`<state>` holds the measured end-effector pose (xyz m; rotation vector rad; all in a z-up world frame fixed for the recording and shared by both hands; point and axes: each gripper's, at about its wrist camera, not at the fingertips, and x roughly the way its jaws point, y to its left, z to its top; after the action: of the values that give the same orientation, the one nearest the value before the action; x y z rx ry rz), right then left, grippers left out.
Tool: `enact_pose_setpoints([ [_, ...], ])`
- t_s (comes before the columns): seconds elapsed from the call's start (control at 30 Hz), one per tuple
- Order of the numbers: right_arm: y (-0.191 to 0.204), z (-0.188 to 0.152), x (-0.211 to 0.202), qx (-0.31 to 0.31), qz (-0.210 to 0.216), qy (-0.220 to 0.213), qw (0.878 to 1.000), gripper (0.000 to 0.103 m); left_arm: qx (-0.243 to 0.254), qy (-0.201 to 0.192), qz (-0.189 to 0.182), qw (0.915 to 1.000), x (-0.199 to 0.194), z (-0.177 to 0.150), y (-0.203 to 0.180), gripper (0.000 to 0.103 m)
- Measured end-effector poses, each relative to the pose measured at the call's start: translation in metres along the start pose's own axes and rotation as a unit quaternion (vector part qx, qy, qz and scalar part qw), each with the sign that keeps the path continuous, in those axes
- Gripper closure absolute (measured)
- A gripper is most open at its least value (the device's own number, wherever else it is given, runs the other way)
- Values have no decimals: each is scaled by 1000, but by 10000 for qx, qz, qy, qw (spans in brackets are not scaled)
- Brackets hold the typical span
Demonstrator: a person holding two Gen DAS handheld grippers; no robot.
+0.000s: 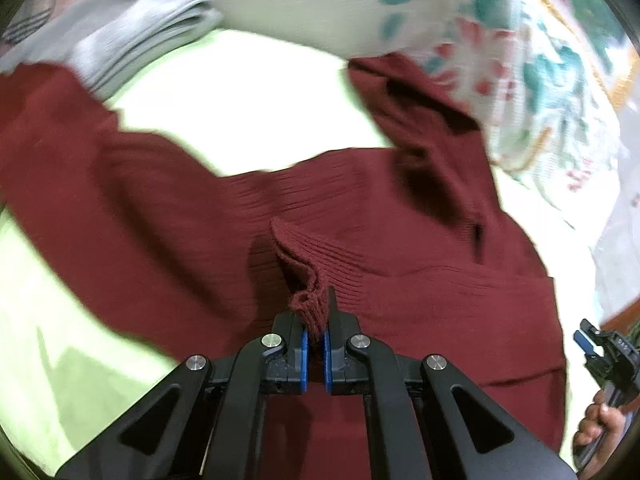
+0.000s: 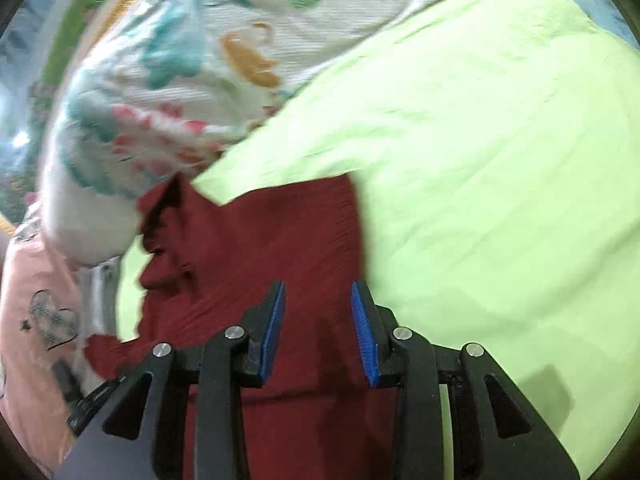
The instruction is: Fold large clothes
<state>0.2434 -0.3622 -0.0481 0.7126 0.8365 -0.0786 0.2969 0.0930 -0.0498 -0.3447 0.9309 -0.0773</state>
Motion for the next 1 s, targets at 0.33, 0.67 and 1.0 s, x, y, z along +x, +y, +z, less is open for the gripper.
enact_pose_setpoints([
  [0.33,9,17,68,-682,-316,864,9934,95,181,237,-104,9995,10,-2,-17,99],
  [0.67,-5,23,46,-522,-638,504,9953,86,365,357,-125,9986,21,-13,-26,98],
  [1.0,13,-29,43,-838,-293,726,9934,86,291,288,-120,9991,-3,-20,-4,93],
])
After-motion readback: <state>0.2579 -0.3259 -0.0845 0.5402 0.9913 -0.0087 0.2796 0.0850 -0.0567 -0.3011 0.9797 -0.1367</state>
